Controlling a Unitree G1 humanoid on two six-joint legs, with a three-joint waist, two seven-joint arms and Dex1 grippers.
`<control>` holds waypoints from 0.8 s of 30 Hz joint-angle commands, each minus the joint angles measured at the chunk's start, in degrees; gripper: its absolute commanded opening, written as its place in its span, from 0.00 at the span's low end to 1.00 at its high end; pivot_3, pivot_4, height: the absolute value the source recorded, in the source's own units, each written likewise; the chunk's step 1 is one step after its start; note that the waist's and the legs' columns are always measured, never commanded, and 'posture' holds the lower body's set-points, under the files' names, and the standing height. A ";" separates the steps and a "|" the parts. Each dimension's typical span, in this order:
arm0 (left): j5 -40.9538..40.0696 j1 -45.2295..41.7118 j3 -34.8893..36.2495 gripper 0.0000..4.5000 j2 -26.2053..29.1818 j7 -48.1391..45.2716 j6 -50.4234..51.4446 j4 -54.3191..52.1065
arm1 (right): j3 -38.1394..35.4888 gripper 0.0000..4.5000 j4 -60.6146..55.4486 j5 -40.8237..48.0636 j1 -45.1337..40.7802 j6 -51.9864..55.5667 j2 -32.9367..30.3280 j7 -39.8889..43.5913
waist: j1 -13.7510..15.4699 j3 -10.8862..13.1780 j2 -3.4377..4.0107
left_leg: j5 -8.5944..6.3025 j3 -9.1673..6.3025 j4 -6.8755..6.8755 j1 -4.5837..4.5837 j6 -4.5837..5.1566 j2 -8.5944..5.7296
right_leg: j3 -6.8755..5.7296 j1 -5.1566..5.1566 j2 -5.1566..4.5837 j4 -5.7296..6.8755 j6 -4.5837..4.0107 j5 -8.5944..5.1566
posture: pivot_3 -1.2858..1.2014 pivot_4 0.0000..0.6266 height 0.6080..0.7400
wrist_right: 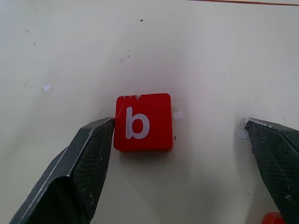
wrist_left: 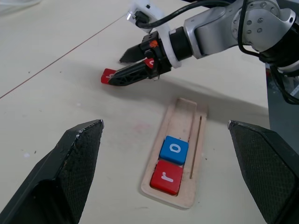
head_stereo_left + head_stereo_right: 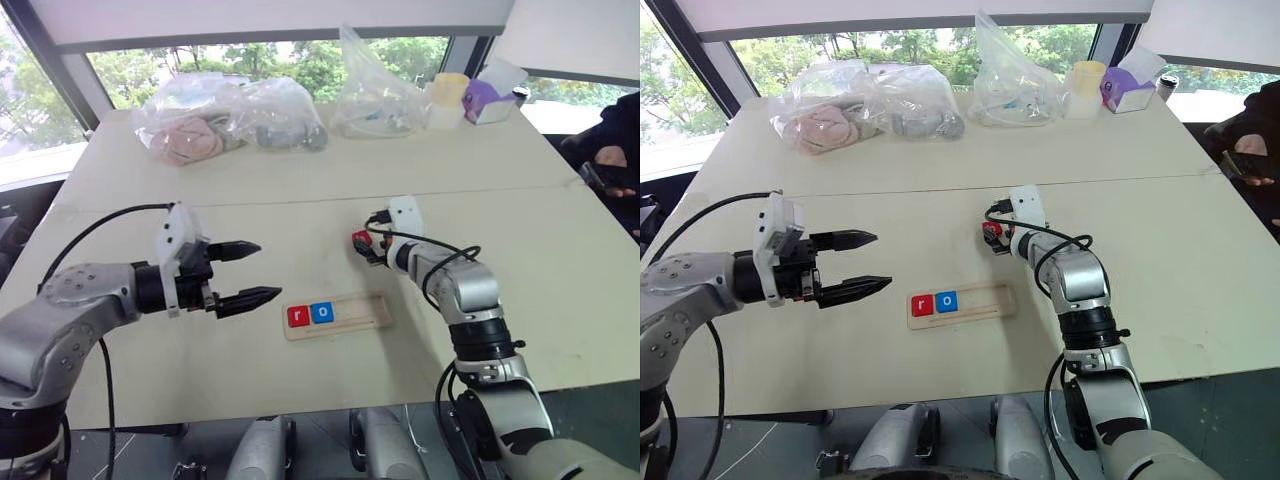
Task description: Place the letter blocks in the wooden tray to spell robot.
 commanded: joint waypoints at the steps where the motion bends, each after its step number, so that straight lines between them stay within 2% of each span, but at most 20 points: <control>1: 0.30 0.14 0.11 0.99 0.17 1.11 -1.77 -2.23 | 2.92 1.00 1.76 -1.73 0.10 -1.83 0.21 1.27 | 0.00 -0.01 -0.01 | 0.00 0.00 0.00 0.00 0.00 0.00 | 0.00 0.00 0.01 0.00 0.00 0.00 | 0.52 0.24 0.89; 7: 0.72 1.19 -0.62 0.99 0.00 2.80 -2.68 -2.94 | 4.88 1.00 4.50 -4.34 -0.30 -4.65 0.83 1.71 | -0.21 -0.01 -0.01 | 0.02 0.00 0.00 0.07 -0.02 0.04 | 0.02 0.03 0.06 0.04 -0.03 0.01 | 0.52 0.24 0.89; 15: 1.45 1.11 -1.95 0.99 -0.37 4.43 -3.41 -2.95 | 1.28 1.00 8.71 -2.93 -1.78 -4.27 2.68 1.70 | -0.56 -0.02 -0.02 | 0.02 -0.01 0.00 0.29 -0.03 0.05 | 0.03 0.20 0.08 0.07 -0.06 0.02 | 0.52 0.24 0.89; 18: 1.56 1.82 -2.03 1.00 -0.37 4.87 -3.69 -3.20 | 1.34 0.82 8.79 -2.96 -1.97 -3.72 2.88 2.71 | -0.82 -0.02 -0.02 | 0.02 -0.01 0.01 0.32 -0.03 0.05 | 0.03 0.25 0.07 0.07 -0.07 0.02 | 0.52 0.24 0.89; 23: 1.97 1.64 -2.54 1.00 -0.38 5.29 -4.00 -2.93 | 3.40 0.26 8.22 -4.40 -1.83 -4.02 2.66 3.40 | -1.34 -0.02 -0.02 | 0.02 -0.01 -0.06 0.31 -0.03 0.05 | 0.03 0.23 0.06 0.03 -0.04 0.02 | 0.52 0.24 0.89; 24: 1.88 1.41 -2.55 1.00 -0.53 5.44 -3.95 -2.81 | 4.00 0.26 7.57 -4.64 -1.63 -3.72 2.54 3.66 | -1.33 -0.02 -0.02 | 0.02 -0.01 -0.07 0.31 -0.03 0.05 | 0.03 0.22 0.06 0.03 -0.04 0.02 | 0.52 0.24 0.89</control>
